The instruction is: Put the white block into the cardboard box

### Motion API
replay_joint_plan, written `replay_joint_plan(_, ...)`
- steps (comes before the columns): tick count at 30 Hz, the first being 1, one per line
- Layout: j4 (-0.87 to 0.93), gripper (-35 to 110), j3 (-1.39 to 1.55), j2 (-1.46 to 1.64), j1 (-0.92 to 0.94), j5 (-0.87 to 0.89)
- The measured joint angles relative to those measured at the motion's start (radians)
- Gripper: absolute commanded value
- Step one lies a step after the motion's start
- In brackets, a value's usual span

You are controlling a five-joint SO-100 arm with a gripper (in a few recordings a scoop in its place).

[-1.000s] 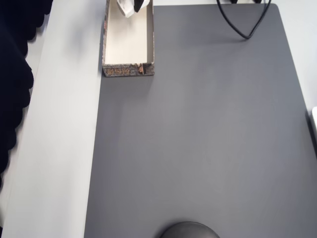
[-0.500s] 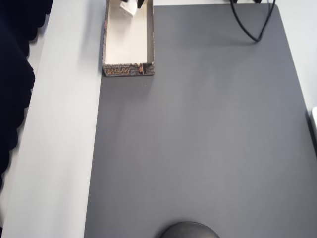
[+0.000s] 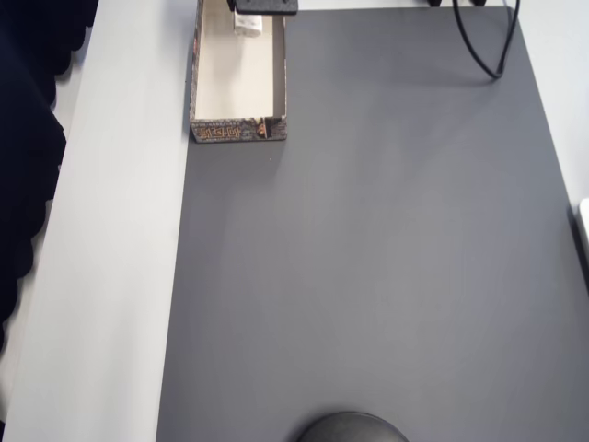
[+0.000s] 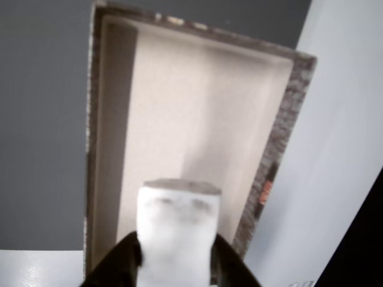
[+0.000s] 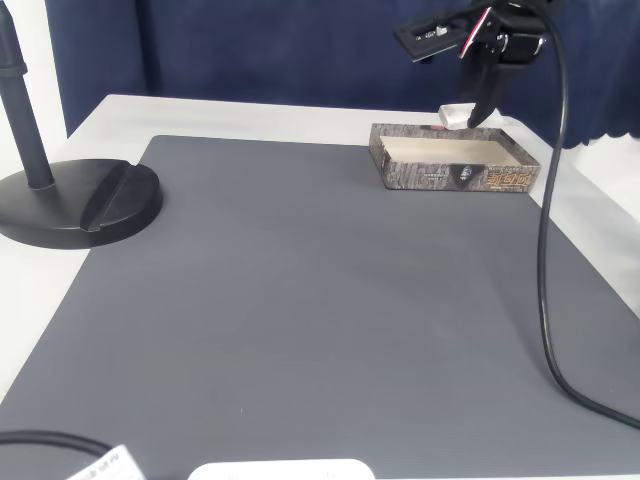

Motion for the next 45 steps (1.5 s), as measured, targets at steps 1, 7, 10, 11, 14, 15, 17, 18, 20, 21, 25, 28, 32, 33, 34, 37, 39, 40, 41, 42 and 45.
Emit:
replay_joint_plan(1, 0.000, -2, -0.008, -0.011, 0.000, 0.000)
replay_joint_plan(7, 0.000, -1, -0.100, -0.083, -0.002, -0.034)
replay_joint_plan(10, 0.000, -1, -0.156, -0.118, -0.002, -0.057)
replay_joint_plan(11, 0.000, -2, -0.178, -0.135, -0.002, -0.066)
replay_joint_plan(14, 0.012, -2, -0.239, -0.198, -0.002, -0.094)
replay_joint_plan(15, 0.017, -2, -0.252, -0.212, -0.002, -0.101)
replay_joint_plan(17, 0.020, -2, -0.262, -0.229, -0.008, -0.112)
replay_joint_plan(18, 0.021, -2, -0.267, -0.236, -0.012, -0.117)
replay_joint_plan(20, 0.021, -2, -0.267, -0.244, -0.021, -0.117)
replay_joint_plan(21, 0.021, -2, -0.267, -0.245, -0.025, -0.117)
replay_joint_plan(25, 0.021, -2, -0.267, -0.250, -0.029, -0.126)
replay_joint_plan(28, 0.021, -2, -0.267, -0.265, -0.029, -0.135)
replay_joint_plan(32, 0.021, -2, -0.267, -0.272, -0.029, -0.141)
replay_joint_plan(33, 0.021, -2, -0.267, -0.272, -0.029, -0.141)
replay_joint_plan(34, 0.021, -2, -0.267, -0.272, -0.029, -0.141)
replay_joint_plan(37, 0.020, -2, -0.267, -0.287, -0.029, -0.143)
replay_joint_plan(39, 0.015, -2, -0.267, -0.307, -0.029, -0.150)
replay_joint_plan(40, 0.011, -2, -0.267, -0.314, -0.029, -0.155)
replay_joint_plan(41, 0.006, -2, -0.267, -0.321, -0.029, -0.156)
replay_joint_plan(42, 0.002, -2, -0.267, -0.325, -0.029, -0.156)
replay_joint_plan(45, -0.012, -2, -0.267, -0.328, -0.028, -0.156)
